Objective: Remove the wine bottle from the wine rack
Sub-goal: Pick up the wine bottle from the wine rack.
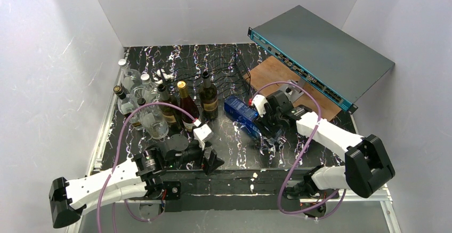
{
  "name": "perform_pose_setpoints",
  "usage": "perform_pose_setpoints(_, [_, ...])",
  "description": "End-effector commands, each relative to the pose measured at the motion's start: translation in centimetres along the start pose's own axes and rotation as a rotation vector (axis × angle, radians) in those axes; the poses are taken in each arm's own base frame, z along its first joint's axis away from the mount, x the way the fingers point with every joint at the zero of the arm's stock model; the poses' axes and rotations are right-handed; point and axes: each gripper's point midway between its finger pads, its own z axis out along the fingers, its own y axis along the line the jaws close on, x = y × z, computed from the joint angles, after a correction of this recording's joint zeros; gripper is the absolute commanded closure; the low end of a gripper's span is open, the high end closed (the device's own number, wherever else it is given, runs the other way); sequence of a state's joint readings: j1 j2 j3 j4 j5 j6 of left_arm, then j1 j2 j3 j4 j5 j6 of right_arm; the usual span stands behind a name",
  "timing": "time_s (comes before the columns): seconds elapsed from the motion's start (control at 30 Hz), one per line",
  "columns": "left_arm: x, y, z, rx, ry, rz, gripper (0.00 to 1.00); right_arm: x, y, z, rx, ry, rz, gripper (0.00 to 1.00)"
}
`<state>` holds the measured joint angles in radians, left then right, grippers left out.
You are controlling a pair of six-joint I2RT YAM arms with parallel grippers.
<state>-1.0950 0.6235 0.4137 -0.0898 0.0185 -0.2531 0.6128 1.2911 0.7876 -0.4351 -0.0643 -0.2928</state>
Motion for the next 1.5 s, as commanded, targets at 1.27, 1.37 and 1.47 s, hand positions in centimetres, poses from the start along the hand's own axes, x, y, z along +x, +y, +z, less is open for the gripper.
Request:
perform_pose_setpoints(1.27, [-0.3,-0.3,-1.3,0.027,-0.087,-0.010,0.01,1.8,-0.4,1.4,-0.153,0.106,-0.319,0.69])
perform_pose_setpoints(1.37, [-0.8,-0.5,-1.4,0.040,-0.100,0.012,0.01,0.4,-0.8,0.0,-0.136,0.077,-0.348,0.81])
perform_pose_setpoints(1.47, [-1.4,-0.7,-1.5,0.050,-0.107,0.035,0.01,-1.2,-1.4,-1.8,-0.098,0.046,-0.369,0.90])
